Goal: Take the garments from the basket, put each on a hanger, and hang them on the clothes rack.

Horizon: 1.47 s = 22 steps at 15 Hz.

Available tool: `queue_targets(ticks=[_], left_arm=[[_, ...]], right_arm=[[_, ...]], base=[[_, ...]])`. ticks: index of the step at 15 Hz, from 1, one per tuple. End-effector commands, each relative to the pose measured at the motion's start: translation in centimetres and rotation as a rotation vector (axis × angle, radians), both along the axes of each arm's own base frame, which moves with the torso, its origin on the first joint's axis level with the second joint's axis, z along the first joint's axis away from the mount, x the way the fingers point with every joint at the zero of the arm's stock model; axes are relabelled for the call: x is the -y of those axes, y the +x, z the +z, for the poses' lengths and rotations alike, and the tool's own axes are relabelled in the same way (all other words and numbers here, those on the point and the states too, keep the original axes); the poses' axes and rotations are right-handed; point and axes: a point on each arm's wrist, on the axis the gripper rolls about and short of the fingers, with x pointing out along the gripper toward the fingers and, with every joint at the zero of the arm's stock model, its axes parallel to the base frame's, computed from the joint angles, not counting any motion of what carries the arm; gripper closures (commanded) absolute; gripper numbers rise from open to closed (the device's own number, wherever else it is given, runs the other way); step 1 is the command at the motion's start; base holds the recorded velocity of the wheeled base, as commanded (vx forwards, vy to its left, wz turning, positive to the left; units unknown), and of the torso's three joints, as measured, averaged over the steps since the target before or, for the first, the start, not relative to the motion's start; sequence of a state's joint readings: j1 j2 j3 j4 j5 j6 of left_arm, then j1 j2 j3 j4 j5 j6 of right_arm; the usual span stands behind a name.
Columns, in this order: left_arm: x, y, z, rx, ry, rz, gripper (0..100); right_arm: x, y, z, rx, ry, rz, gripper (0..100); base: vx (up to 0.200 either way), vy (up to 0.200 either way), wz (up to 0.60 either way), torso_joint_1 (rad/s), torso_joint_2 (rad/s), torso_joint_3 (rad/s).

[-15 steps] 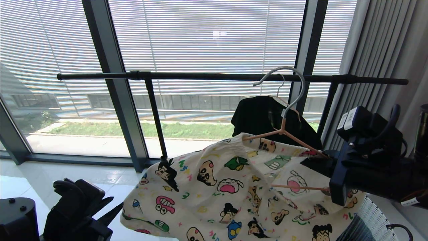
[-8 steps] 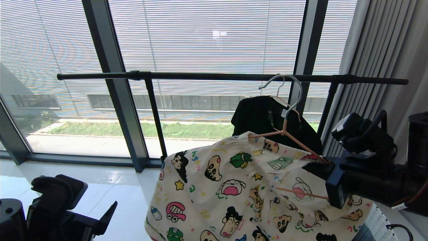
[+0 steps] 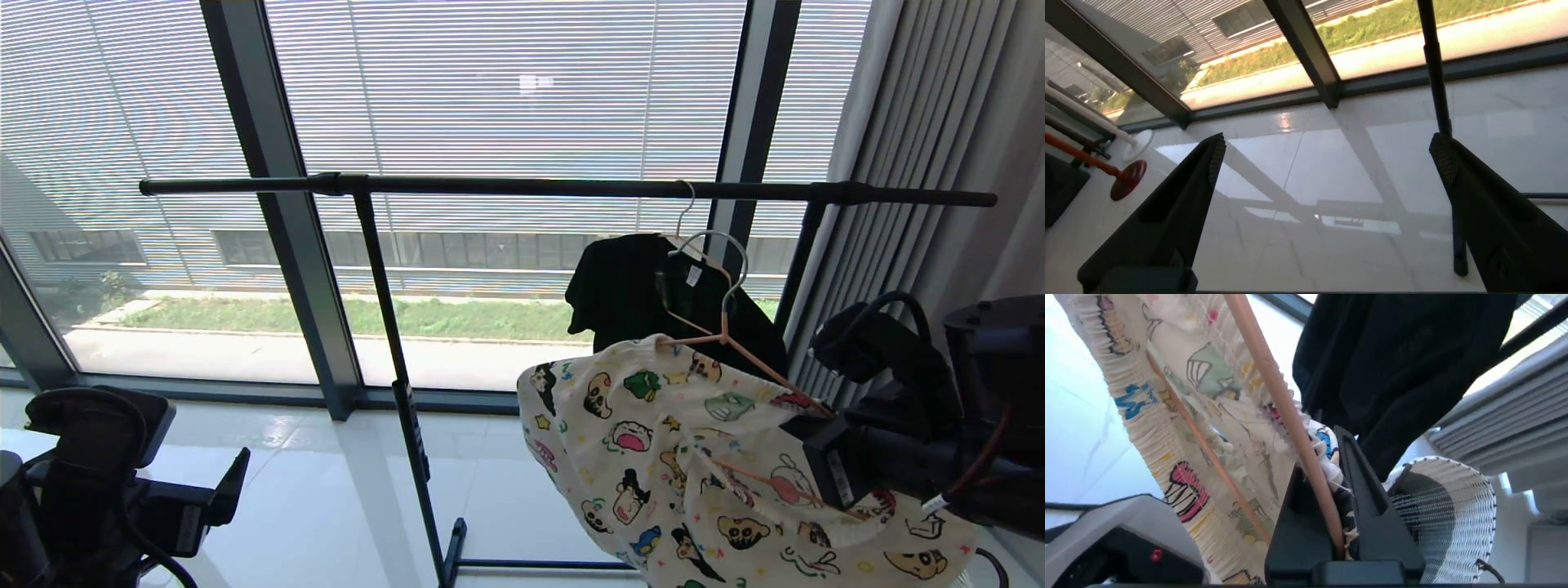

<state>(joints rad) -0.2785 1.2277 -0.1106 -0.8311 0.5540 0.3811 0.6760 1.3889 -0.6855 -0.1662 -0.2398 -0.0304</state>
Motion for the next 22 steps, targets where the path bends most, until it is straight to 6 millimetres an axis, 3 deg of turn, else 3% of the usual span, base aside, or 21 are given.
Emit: queue_targets(ticks=[1, 3, 4, 7, 11, 13, 17, 22], left_arm=[[0.1, 0.1, 0.2, 0.009, -0.002, -0.003, 0], [0.1, 0.0, 0.1, 0.006, -0.001, -0.009, 0], [0.1, 0.0, 0.1, 0.005, 0.000, -0.009, 0], [0.2, 0.0, 0.0, 0.002, 0.001, -0.010, 0], [0.3, 0.1, 0.0, -0.002, 0.000, -0.016, 0], [0.3, 0.1, 0.0, -0.004, 0.002, -0.020, 0], [0.4, 0.2, -0.1, -0.013, 0.005, -0.021, 0], [0.4, 0.3, -0.1, -0.011, 0.004, -0.021, 0]], right_arm=[[-1.0, 2.7, 0.7, -0.021, 0.001, -0.070, 100], [-2.1, 4.6, 1.2, -0.062, 0.009, -0.204, 100], [-2.0, 4.4, 0.7, -0.111, -0.004, -0.267, 100], [-0.4, 2.5, -1.1, -0.167, -0.015, -0.387, 100], [1.9, -0.5, -1.5, -0.165, -0.019, -0.394, 100], [4.6, -2.4, -3.0, -0.190, -0.050, -0.450, 100], [9.1, -4.4, -4.6, -0.263, -0.113, -0.639, 100], [12.7, -3.7, -4.6, -0.277, -0.135, -0.857, 100]], base=[[0.000, 0.000, 0.00, 0.000, 0.00, 0.000], [0.000, 0.000, 0.00, 0.000, 0.00, 0.000], [0.000, 0.000, 0.00, 0.000, 0.00, 0.000], [0.000, 0.000, 0.00, 0.000, 0.00, 0.000], [0.000, 0.000, 0.00, 0.000, 0.00, 0.000], [0.000, 0.000, 0.00, 0.000, 0.00, 0.000], [0.000, 0.000, 0.00, 0.000, 0.00, 0.000], [0.000, 0.000, 0.00, 0.000, 0.00, 0.000]])
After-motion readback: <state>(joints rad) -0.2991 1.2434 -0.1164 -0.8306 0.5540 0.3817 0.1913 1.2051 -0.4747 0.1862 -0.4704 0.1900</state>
